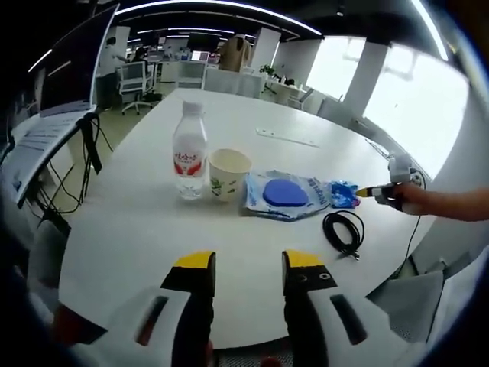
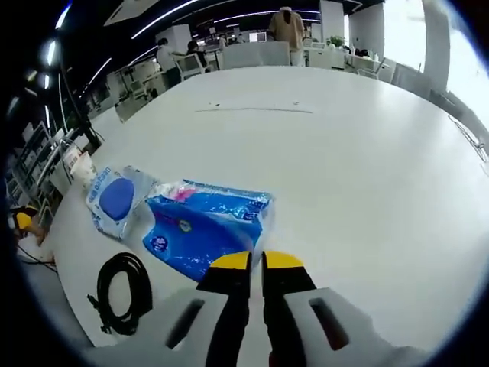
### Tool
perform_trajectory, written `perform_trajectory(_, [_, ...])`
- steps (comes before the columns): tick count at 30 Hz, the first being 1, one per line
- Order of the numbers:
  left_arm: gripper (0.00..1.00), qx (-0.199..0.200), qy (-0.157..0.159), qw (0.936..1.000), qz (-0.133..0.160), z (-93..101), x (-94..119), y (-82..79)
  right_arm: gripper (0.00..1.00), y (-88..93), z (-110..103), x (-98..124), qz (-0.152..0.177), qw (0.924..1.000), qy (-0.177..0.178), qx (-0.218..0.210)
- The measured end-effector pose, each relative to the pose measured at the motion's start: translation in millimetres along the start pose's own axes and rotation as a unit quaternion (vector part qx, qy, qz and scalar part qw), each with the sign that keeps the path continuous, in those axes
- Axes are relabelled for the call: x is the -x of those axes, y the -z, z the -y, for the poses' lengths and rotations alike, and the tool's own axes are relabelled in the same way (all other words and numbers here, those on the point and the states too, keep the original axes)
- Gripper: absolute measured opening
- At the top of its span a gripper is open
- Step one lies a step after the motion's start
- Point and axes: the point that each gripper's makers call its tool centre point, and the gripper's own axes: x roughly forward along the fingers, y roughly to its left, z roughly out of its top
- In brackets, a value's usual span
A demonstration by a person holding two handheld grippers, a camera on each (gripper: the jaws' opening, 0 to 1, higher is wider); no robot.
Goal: Arrange the tabletop items into an orderly group along one side of the table until the central work area is clear of visible clutter.
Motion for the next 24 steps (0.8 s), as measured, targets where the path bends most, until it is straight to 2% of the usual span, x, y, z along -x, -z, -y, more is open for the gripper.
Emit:
perform_trajectory(5, [0.33,-0.002,0.003,1.0000,-0.001,0.6,-1,-1.0,0.01,-0.4,7,-3,0.000,1.0000,-0.001,0.001])
perform_trajectory(16, [0.34,-0.010,0.001,0.9999,-0.003,1.4,1,-0.2,0.02,0.9,17,-13,-0.008,0.9993,-0.007,0.036])
perform_trajectory(24, [0.34,-0.014,-0.001,0.9999,0.003,-2.1,9,-6.9,0.09,0.2,21,-14,-0.005,0.9996,-0.005,0.029])
